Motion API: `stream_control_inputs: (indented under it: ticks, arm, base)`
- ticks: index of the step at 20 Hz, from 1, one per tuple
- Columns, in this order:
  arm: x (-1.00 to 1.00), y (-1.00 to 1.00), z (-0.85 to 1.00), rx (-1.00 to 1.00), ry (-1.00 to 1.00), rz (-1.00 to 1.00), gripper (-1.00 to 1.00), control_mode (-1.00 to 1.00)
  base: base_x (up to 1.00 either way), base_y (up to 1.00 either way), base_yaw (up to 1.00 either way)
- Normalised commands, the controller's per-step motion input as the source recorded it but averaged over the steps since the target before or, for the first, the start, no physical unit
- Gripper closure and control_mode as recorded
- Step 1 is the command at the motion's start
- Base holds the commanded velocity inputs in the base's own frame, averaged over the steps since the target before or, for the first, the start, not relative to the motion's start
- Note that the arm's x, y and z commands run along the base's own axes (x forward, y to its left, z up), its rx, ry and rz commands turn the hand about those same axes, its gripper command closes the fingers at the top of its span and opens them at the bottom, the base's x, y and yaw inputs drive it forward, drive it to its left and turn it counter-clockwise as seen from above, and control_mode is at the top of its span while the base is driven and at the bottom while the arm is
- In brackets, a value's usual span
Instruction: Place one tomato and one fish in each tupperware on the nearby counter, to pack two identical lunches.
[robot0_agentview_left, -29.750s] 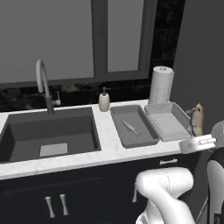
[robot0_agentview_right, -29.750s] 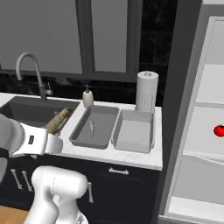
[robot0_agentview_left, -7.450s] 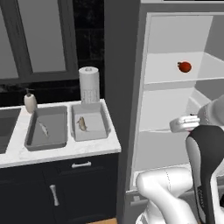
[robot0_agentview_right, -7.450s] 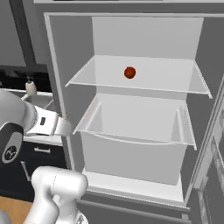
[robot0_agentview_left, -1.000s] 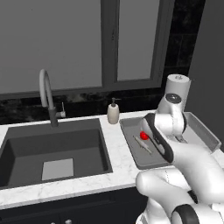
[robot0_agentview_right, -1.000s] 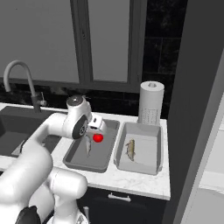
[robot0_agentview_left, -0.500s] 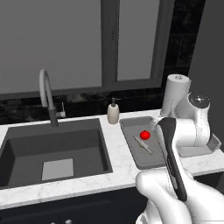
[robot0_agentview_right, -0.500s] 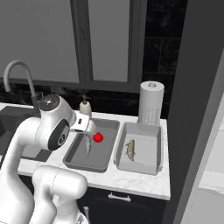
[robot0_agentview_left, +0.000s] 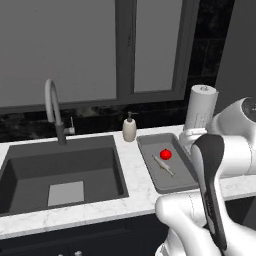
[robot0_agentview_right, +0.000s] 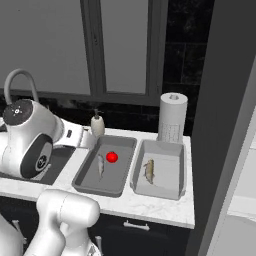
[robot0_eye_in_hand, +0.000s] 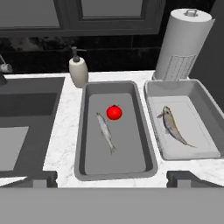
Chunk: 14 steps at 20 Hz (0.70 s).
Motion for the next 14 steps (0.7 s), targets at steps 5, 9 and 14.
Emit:
stream_control_inputs:
  ticks: [5, 9, 14]
  arm:
    - [-0.52, 0.20, 0.41, -0.03, -0.16, 0.00, -1.00, -1.00]
    - [-0.59, 0.21, 0.34, -0.01, -0.20, 0.00, -1.00, -1.00]
    - [-0.51, 0.04, 0.22, 0.00, -0.04, 0.00, -1.00, 1.00]
  base:
    - [0.00, 0.00, 0.00]
    - [0.00, 0.00, 0.00]
    - [-0.17, -0.01, 0.00]
